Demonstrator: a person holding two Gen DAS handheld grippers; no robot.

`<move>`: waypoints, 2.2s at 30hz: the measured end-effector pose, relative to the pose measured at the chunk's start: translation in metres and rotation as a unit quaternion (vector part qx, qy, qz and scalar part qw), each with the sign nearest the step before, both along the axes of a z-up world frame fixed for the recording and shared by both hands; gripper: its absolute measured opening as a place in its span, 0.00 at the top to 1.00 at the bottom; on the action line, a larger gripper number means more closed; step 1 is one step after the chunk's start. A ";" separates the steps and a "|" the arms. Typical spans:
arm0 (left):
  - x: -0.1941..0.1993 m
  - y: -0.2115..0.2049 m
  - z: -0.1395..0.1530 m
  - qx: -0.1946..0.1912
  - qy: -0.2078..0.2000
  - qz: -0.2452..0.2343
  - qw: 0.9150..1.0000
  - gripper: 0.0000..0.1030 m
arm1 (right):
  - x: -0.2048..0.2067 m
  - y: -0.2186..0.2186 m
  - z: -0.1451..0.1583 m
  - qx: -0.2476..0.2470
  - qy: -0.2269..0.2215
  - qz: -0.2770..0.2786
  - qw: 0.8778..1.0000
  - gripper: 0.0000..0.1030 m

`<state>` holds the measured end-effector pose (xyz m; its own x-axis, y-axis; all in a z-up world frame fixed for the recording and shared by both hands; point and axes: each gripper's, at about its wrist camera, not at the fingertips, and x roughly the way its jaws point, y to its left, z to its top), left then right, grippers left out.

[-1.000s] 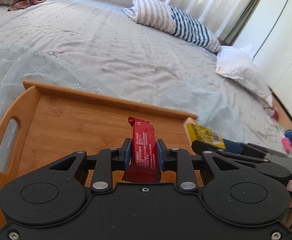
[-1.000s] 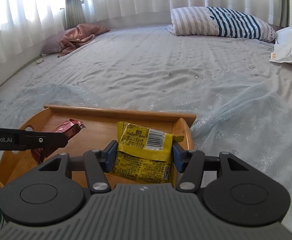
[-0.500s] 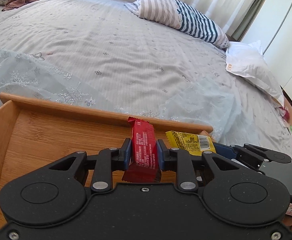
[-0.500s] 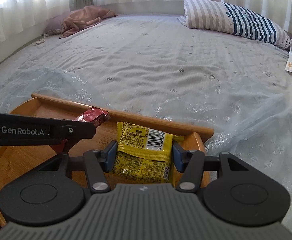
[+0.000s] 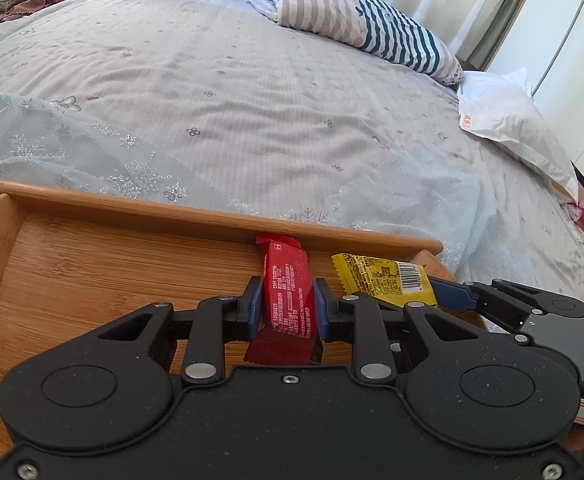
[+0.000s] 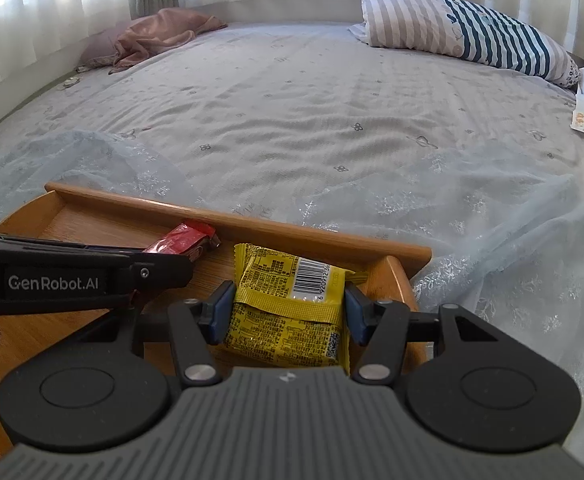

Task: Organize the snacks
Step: 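Carry both snacks onto the wooden tray and open both tools to release them, then move both open tools back over the snack pile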

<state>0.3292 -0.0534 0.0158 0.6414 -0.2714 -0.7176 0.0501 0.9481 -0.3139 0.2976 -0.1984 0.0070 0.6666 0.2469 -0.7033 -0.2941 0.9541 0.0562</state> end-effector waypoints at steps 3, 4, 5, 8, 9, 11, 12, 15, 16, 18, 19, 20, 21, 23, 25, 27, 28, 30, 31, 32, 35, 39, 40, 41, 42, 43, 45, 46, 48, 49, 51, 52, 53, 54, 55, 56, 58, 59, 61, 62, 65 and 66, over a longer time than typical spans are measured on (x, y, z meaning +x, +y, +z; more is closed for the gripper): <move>0.000 -0.001 -0.001 0.004 -0.002 0.001 1.000 0.76 | 0.001 -0.001 -0.002 -0.001 -0.002 -0.002 1.000 0.42; 0.001 -0.001 -0.001 0.005 -0.003 0.002 1.000 0.77 | 0.001 -0.001 -0.002 -0.001 -0.002 -0.001 1.000 0.42; 0.001 -0.001 -0.002 0.005 -0.004 0.002 1.000 0.77 | 0.001 -0.001 -0.002 0.000 -0.002 -0.001 1.000 0.42; 0.001 -0.001 -0.002 0.004 -0.004 0.002 1.000 0.77 | 0.001 -0.001 -0.002 -0.001 -0.003 0.000 1.000 0.42; 0.001 -0.001 -0.002 0.005 -0.004 0.002 1.000 0.77 | 0.001 -0.001 -0.002 -0.003 -0.003 0.001 1.000 0.42; 0.001 -0.001 -0.002 0.005 -0.004 0.002 1.000 0.77 | 0.001 -0.001 -0.003 -0.003 -0.004 0.001 1.000 0.42; 0.001 -0.001 -0.002 0.005 -0.005 0.002 1.000 0.77 | 0.001 0.000 -0.003 -0.003 -0.004 0.001 1.000 0.42; 0.001 -0.002 -0.001 0.011 -0.007 0.000 1.000 0.77 | 0.001 0.000 -0.002 -0.002 -0.004 0.002 1.000 0.40; 0.001 -0.002 0.000 0.014 -0.008 0.000 1.000 0.77 | 0.001 0.000 -0.002 -0.002 -0.005 0.002 1.000 0.36; -0.001 -0.003 0.003 0.019 -0.012 -0.001 1.000 0.69 | -0.001 0.000 -0.001 0.001 -0.007 0.000 1.000 0.28; -0.002 -0.003 0.004 0.020 -0.016 -0.002 1.000 0.65 | -0.002 0.000 0.000 0.005 -0.008 0.000 1.000 0.26; -0.003 -0.003 0.007 0.022 -0.018 -0.001 1.000 0.57 | -0.003 -0.001 0.002 0.009 -0.009 0.001 1.000 0.24; -0.006 -0.003 0.009 0.026 -0.021 -0.001 0.999 0.53 | -0.004 -0.001 0.004 0.013 -0.011 0.001 1.000 0.20; -0.011 -0.002 0.016 0.034 -0.032 -0.003 0.999 0.44 | -0.008 -0.002 0.009 0.017 -0.015 0.003 1.000 0.17; -0.019 0.000 0.023 0.040 -0.042 -0.004 0.998 0.32 | -0.013 -0.002 0.014 0.019 -0.022 0.006 1.000 0.15; -0.027 0.003 0.030 0.044 -0.049 -0.009 0.998 0.25 | -0.019 -0.002 0.020 0.018 -0.029 0.009 0.999 0.13; -0.032 0.004 0.034 0.046 -0.052 -0.011 0.998 0.23 | -0.023 -0.003 0.023 0.018 -0.033 0.011 0.999 0.13; -0.043 0.008 0.041 0.049 -0.058 -0.012 0.997 0.19 | -0.032 -0.003 0.030 0.016 -0.042 0.014 0.999 0.12; -0.049 0.010 0.044 0.050 -0.062 -0.013 0.997 0.19 | -0.037 -0.004 0.033 0.015 -0.047 0.015 0.999 0.11; -0.057 0.012 0.047 0.051 -0.068 -0.016 0.996 0.17 | -0.043 -0.004 0.036 0.014 -0.052 0.016 0.998 0.11; -0.080 0.016 0.056 0.054 -0.081 -0.022 0.995 0.14 | -0.062 -0.004 0.044 0.007 -0.071 0.023 0.997 0.10; -0.109 0.022 0.066 0.056 -0.096 -0.028 0.993 0.13 | -0.089 -0.004 0.050 0.000 -0.090 0.037 0.995 0.07; -0.116 0.024 0.068 0.055 -0.099 -0.028 0.993 0.12 | -0.095 -0.003 0.051 0.002 -0.093 0.041 0.995 0.06; -0.123 0.027 0.070 0.053 -0.103 -0.028 0.993 0.12 | -0.102 -0.003 0.052 0.004 -0.096 0.044 0.994 0.06; -0.131 0.029 0.072 0.052 -0.107 -0.028 0.993 0.11 | -0.108 -0.004 0.053 0.005 -0.100 0.047 0.994 0.05; -0.138 0.031 0.073 0.053 -0.110 -0.029 0.992 0.11 | -0.115 -0.004 0.054 0.006 -0.104 0.049 0.993 0.03; -0.152 0.034 0.076 0.055 -0.116 -0.034 0.991 0.11 | -0.128 -0.006 0.054 0.006 -0.114 0.053 0.992 0.02; -0.160 0.035 0.076 0.056 -0.119 -0.034 0.991 0.11 | -0.134 -0.007 0.054 0.008 -0.117 0.054 0.992 0.01; -0.174 0.038 0.077 0.056 -0.124 -0.034 0.990 0.11 | -0.146 -0.009 0.053 0.015 -0.120 0.055 0.991 0.01; -0.181 0.039 0.077 0.055 -0.127 -0.033 0.990 0.11 | -0.152 -0.011 0.052 0.019 -0.121 0.053 0.991 0.01; -0.195 0.042 0.076 0.051 -0.127 -0.034 0.990 0.11 | -0.163 -0.014 0.049 0.025 -0.123 0.047 0.991 0.01; -0.202 0.043 0.075 0.047 -0.127 -0.036 0.990 0.11 | -0.169 -0.015 0.048 0.026 -0.125 0.044 0.991 0.01; -0.208 0.044 0.073 0.045 -0.126 -0.037 0.990 0.11 | -0.175 -0.016 0.046 0.027 -0.129 0.043 0.990 0.01; -0.216 0.044 0.071 0.044 -0.125 -0.039 0.990 0.11 | -0.181 -0.016 0.044 0.026 -0.133 0.042 0.990 0.00; -0.222 0.045 0.070 0.044 -0.124 -0.040 0.991 0.11 | -0.188 -0.016 0.042 0.024 -0.137 0.039 0.989 0.00; -0.227 0.045 0.068 0.045 -0.123 -0.042 0.991 0.11 | -0.193 -0.017 0.040 0.022 -0.141 0.036 0.989 0.00; -0.238 0.046 0.064 0.050 -0.122 -0.043 0.990 0.11 | -0.205 -0.017 0.037 0.018 -0.146 0.032 0.989 0.00; -0.243 0.046 0.062 0.052 -0.122 -0.042 0.990 0.11 | -0.209 -0.017 0.035 0.017 -0.148 0.028 0.988 0.00; -0.251 0.047 0.058 0.054 -0.120 -0.039 0.991 0.11 | -0.218 -0.018 0.031 0.013 -0.152 0.017 0.988 0.00; -0.255 0.048 0.056 0.053 -0.119 -0.038 0.991 0.11 | -0.222 -0.019 0.029 0.010 -0.154 0.010 0.988 0.00; -0.265 0.049 0.051 0.055 -0.120 -0.033 0.991 0.11 | -0.234 -0.022 0.022 0.001 -0.163 -0.012 0.987 0.00; -0.267 0.049 0.049 0.058 -0.121 -0.032 0.990 0.11 | -0.238 -0.022 0.021 -0.003 -0.166 -0.019 0.986 0.00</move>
